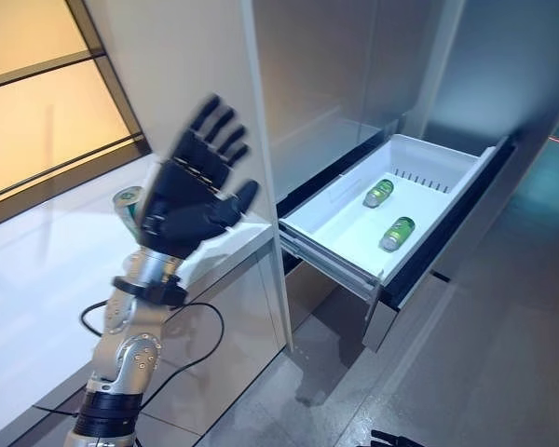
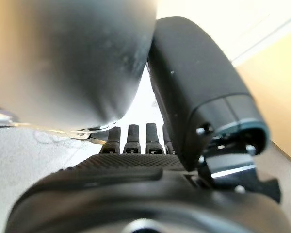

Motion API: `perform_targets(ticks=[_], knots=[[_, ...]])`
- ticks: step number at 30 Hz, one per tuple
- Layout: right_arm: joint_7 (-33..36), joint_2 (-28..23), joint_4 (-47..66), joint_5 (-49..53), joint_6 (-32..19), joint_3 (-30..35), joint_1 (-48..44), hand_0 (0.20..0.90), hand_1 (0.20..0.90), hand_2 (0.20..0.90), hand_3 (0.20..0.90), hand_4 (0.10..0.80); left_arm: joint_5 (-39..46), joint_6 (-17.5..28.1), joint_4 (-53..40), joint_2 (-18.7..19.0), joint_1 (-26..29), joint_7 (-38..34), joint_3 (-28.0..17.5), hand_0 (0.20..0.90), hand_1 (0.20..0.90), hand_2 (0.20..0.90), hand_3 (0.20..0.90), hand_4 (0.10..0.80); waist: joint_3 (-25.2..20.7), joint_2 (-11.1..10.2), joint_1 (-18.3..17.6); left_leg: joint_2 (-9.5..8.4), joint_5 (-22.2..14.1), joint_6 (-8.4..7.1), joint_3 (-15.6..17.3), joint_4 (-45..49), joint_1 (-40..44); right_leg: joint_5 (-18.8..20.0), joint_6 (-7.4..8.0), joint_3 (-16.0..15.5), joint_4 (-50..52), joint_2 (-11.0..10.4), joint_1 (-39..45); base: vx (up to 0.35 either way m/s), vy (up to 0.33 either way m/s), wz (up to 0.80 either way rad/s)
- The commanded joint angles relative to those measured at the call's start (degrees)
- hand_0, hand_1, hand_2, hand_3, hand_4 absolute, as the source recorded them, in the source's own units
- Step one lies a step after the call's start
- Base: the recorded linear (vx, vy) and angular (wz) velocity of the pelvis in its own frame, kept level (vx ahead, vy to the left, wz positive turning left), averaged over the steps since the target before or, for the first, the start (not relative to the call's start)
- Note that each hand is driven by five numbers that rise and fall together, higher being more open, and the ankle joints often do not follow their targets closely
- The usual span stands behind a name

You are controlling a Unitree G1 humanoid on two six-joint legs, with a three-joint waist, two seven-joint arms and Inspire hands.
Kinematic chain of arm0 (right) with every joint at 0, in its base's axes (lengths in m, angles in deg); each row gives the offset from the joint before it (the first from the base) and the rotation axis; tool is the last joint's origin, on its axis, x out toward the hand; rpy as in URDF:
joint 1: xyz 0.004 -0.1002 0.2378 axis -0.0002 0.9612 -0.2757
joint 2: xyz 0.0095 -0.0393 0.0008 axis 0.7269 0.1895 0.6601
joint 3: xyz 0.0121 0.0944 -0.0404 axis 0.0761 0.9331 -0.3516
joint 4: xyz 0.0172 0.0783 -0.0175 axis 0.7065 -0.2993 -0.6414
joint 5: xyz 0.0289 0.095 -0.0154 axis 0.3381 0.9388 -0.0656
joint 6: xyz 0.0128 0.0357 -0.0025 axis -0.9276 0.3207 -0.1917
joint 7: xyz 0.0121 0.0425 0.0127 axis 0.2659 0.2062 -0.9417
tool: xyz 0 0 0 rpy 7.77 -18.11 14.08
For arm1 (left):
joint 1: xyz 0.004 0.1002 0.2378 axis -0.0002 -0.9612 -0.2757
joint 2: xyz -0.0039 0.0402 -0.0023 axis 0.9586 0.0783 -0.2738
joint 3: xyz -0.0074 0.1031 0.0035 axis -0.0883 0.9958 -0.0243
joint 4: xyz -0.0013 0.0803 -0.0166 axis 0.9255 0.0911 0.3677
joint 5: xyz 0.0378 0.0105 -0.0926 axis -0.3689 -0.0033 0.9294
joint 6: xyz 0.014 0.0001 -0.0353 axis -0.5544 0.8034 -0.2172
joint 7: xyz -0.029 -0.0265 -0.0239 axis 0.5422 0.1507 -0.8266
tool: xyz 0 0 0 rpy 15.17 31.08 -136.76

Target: Put drinks into fridge and close the fridge

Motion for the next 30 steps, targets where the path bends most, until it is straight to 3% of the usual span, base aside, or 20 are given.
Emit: perform_targets(ticks=[1, 6, 12, 30], knots=[[0.82, 2.87, -2.65, 1.85, -1.56, -2.49, -1.13, 0.9, 0.9, 0.9, 0.9, 0.8, -7.14, 8.8, -5.25, 3.66, 4.25, -7.28, -4.37, 0.9, 0.9, 0.9, 0.9, 0.8, -1.67, -1.99, 2.27, -2.59, -5.13, 1.2, 1.65, 0.81, 1.02, -2.58, 2.06, 0.29, 2.89, -0.47, -1.71, 0.008, -0.014, 0.16], [1.12, 3.28, -2.26, 2.11, -0.86, -3.73, -1.78, 0.9, 0.9, 0.9, 0.9, 0.8, -10.9, 8.11, -4.42, 5.24, 4.31, -15.21, -6.08, 0.9, 0.9, 0.9, 0.9, 0.8, -1.73, -1.98, 2.98, -2.54, -4.98, 1.11, 1.05, 0.66, 0.95, -3.06, 1.85, -0.11, 3.3, -0.34, -1.76, 0.002, -0.012, 0.2], [0.99, 2.95, -1.57, 1.79, -0.07, -4.19, -2.05, 0.9, 0.9, 0.9, 0.9, 0.8, -9.04, 4.22, -0.87, 7.05, 2.93, -18.84, -7.79, 0.9, 0.9, 0.9, 0.9, 0.8, -1.61, -1.66, 3.39, -2.41, -4.89, 1.01, 0.92, 0.62, 1.05, -3.44, 1.82, -0.43, 3.74, -0.31, -1.68, 0.0, -0.001, 0.01], [-0.54, 0.89, -1.25, -0.14, 1.83, -3.01, -2.36, 0.9, 0.9, 0.9, 0.9, 0.8, -7.51, -3.39, 9.34, 11.72, 2.64, -14.48, -9.59, 0.9, 0.9, 0.9, 0.9, 0.8, -1.82, -1.02, 2.68, -1.98, -5.14, 0.71, 2.18, 0.65, 1.97, -3.88, 2.07, -0.15, 4.0, -0.22, -1.14, 0.0, 0.0, 0.0]])
